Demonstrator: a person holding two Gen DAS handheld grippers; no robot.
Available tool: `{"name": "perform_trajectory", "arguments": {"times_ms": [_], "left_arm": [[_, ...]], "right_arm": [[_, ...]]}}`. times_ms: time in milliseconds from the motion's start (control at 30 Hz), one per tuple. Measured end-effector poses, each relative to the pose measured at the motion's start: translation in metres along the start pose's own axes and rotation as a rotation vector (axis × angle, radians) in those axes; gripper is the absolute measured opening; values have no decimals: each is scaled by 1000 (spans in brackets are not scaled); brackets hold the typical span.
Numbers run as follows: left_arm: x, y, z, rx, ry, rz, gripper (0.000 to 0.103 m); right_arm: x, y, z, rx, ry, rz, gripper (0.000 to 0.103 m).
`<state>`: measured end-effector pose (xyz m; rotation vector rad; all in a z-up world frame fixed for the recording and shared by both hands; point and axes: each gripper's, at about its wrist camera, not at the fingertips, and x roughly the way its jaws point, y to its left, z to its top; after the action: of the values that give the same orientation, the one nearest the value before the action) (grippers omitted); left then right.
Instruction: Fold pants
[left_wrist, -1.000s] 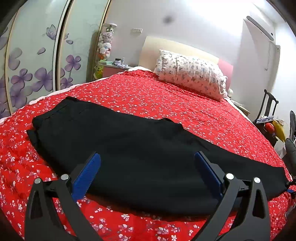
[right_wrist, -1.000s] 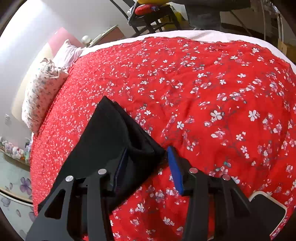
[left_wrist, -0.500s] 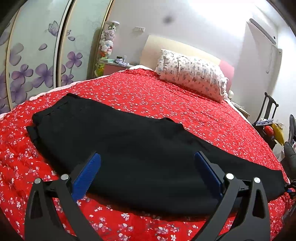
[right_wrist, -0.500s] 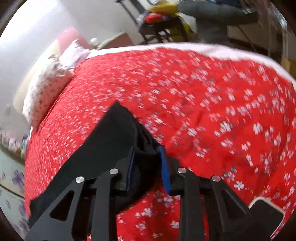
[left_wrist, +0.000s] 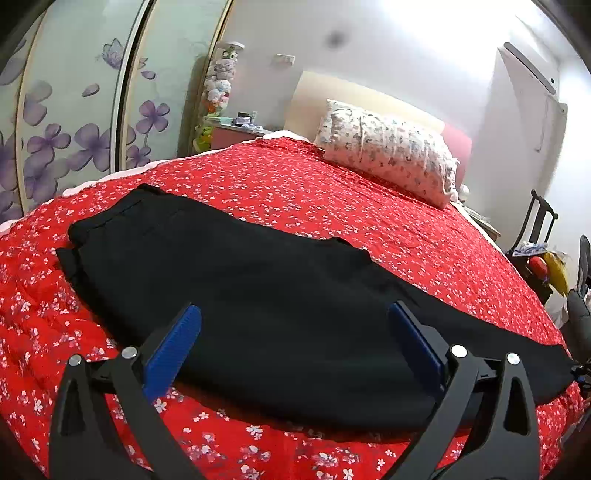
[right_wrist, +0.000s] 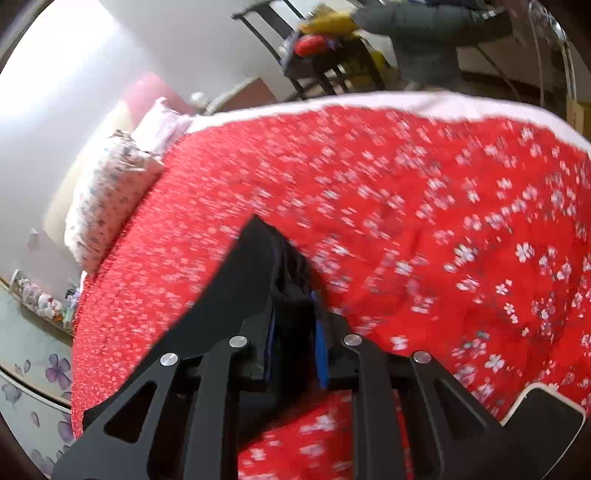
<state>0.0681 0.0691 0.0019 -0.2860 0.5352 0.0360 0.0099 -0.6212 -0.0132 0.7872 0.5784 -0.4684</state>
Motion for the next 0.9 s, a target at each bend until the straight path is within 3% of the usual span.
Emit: {"name": "perform_trajectory", "arguments": {"times_ms": [167, 367, 533, 633, 700, 767, 833, 900], "left_arm": [[-1, 7, 2, -35, 4, 7, 101], [-1, 14, 3, -78, 16, 1, 101], [0, 15, 4, -103, 23, -16, 101], [0, 14, 4, -93, 20, -18, 101], [2, 14, 4, -90, 29, -18, 101], [3, 17, 4, -95, 36, -17, 101], [2, 20, 5, -105, 40, -14, 101], [1, 25, 6, -121, 39, -15, 101]], "right_arm": [[-19, 53, -12, -89, -41, 154, 17], [-22, 134, -49, -202, 9, 320, 17], [-14, 211, -109, -313, 143, 462, 18], [8, 244, -157, -361, 298, 518, 17], [28, 255, -190, -380, 424, 505, 17], [51, 257, -223, -407, 534, 429, 18], [56, 258, -234, -428, 529, 396, 18], [47, 264, -230, -426, 499, 421, 18]]}}
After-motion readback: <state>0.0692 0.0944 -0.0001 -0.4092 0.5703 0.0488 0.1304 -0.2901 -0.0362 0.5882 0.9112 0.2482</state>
